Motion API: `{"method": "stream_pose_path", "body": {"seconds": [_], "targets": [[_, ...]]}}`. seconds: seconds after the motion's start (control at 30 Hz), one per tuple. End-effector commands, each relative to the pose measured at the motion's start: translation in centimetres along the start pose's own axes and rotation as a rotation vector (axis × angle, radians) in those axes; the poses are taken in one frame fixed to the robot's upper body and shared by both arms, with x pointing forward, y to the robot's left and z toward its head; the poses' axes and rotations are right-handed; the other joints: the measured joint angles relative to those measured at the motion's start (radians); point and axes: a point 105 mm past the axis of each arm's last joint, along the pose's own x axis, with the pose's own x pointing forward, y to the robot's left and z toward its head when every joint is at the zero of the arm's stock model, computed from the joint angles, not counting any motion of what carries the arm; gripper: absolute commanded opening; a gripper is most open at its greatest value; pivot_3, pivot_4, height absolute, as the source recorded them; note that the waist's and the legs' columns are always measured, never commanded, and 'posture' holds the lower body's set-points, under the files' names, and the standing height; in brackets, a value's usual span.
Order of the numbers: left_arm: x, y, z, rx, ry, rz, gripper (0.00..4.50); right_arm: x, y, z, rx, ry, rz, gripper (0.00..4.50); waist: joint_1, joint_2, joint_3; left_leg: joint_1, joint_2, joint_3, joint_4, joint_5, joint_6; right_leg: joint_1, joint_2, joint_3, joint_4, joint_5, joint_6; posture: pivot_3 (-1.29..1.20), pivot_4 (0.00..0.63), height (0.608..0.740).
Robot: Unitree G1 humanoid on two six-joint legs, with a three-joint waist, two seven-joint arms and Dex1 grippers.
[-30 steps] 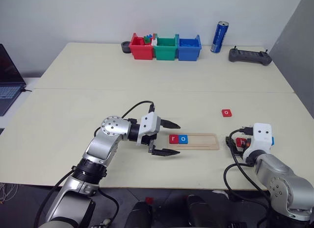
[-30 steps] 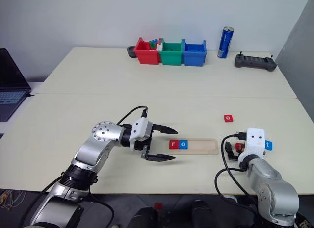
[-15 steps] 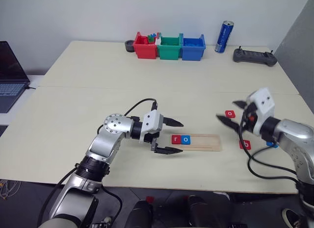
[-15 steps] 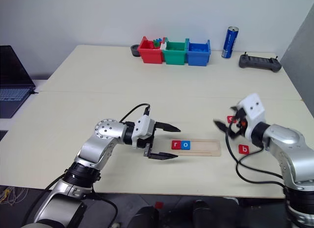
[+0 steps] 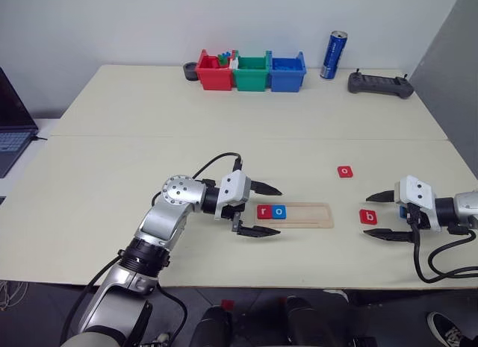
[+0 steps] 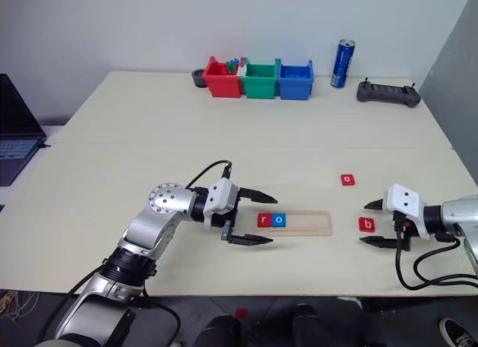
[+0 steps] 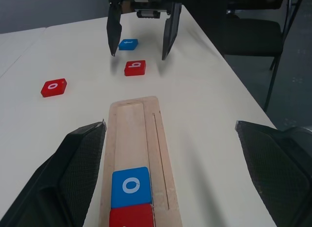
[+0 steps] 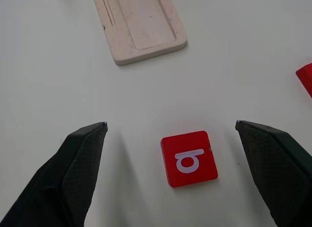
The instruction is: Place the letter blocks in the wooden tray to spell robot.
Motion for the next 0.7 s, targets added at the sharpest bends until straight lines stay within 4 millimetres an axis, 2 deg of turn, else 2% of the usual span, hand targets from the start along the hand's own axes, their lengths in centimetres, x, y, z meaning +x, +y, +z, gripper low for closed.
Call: {"method": "stream_pose_path", "body": {"seconds": [0.03, 0.23, 0.53, 0.63, 0.7], "targets": [[0.2, -0.1, 0.8, 0.038, -0.015, -0.014, 4.50, 0.2, -0.6, 0.5, -0.040, -0.006, 0.002, 4.49, 0.001, 0.000, 0.000, 0.000, 0.000, 0.000, 0.000, 0.000, 0.000, 0.000, 0.000, 0.000, 0.000, 0.000, 0.000, 0.00, 0.150, 0.740], [0.2, -0.4, 0.9, 0.042, -0.012, -0.029, 4.50, 0.9, -1.0, -0.7, -0.010, 0.021, 0.015, 4.49, 0.004, 0.000, 0.000, 0.000, -0.001, 0.000, 0.000, 0.000, 0.000, 0.000, -0.001, 0.000, 0.000, 0.000, 0.000, 0.00, 0.150, 0.740], [0.1, -0.2, 1.0, 0.044, -0.007, -0.031, 4.50, 0.9, -1.5, -2.0, 0.015, 0.060, 0.015, 4.49, 0.004, 0.000, 0.000, 0.000, 0.000, 0.000, 0.000, 0.000, 0.000, 0.000, -0.001, 0.000, 0.000, 0.000, 0.000, 0.00, 0.150, 0.740], [0.1, -0.2, 1.0, 0.045, -0.007, -0.031, 4.50, 1.0, -1.6, -2.2, 0.025, 0.054, 0.013, 3.88, 0.004, 0.000, 0.000, 0.000, 0.000, 0.000, 0.000, 0.000, 0.000, 0.000, -0.001, 0.000, 0.000, 0.000, 0.000, 0.00, 0.150, 0.740], [0.1, -0.2, 1.0, 0.046, -0.007, -0.030, 4.50, 1.0, -1.6, -2.2, 0.022, 0.053, 0.014, 3.21, 0.004, 0.000, 0.000, 0.000, 0.000, 0.000, 0.000, 0.000, 0.000, 0.000, -0.001, 0.000, 0.000, 0.000, 0.000, 0.00, 0.150, 0.740]]}}
